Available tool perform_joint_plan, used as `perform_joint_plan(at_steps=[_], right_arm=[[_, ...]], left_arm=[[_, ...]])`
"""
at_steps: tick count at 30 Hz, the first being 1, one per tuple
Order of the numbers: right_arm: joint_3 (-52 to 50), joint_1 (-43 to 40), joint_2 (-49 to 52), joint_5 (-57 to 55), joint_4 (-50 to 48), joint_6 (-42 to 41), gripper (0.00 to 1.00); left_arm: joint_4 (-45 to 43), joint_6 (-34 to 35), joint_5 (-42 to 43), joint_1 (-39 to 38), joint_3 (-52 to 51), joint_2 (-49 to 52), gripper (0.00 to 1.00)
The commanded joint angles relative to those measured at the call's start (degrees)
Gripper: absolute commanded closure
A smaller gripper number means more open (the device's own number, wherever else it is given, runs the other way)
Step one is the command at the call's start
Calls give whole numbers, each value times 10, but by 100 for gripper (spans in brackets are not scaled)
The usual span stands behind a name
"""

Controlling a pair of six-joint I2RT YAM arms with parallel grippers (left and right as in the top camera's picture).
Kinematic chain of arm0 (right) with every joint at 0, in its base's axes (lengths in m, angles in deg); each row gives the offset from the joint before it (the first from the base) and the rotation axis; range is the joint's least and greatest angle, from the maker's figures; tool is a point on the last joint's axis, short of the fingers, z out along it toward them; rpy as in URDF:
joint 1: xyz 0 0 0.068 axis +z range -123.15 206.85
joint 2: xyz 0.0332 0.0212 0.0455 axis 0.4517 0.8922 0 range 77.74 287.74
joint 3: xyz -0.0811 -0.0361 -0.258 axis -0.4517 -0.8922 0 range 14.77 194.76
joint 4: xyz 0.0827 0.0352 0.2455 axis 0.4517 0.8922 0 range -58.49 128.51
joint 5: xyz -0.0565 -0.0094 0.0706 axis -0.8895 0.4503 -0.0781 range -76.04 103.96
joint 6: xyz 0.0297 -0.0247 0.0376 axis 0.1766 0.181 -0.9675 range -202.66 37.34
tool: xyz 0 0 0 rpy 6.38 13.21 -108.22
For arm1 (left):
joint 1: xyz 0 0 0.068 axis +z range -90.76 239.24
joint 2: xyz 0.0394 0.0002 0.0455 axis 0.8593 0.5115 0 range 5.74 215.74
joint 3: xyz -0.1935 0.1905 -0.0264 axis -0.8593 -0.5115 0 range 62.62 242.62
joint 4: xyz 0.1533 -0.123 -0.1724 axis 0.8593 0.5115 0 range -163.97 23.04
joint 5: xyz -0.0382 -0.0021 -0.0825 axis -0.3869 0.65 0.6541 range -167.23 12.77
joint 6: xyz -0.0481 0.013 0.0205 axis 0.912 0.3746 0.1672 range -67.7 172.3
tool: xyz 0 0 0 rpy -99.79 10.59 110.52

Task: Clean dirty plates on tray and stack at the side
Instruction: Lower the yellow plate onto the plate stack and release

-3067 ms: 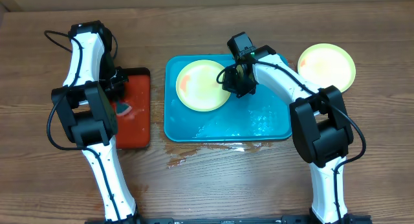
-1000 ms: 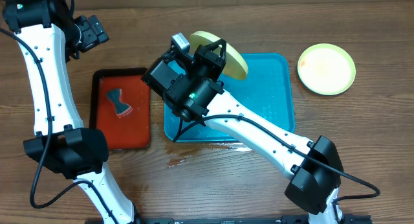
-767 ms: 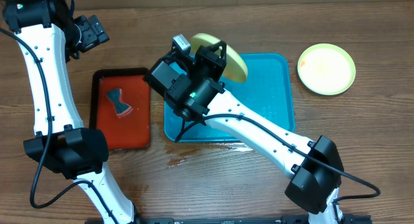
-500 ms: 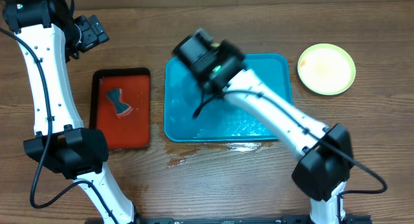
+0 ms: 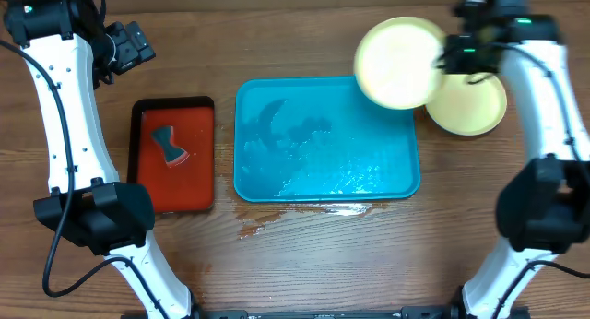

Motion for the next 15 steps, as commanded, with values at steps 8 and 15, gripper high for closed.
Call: perform_joint_plan(at_steps=[8,15], right_arm=[[-64,-188,56,98,-21,-142,96],[-84,-209,58,52,-47,-142,96]], left_arm=[[1,0,6,-1,-1,5,0],[1,0,6,-1,-1,5,0]])
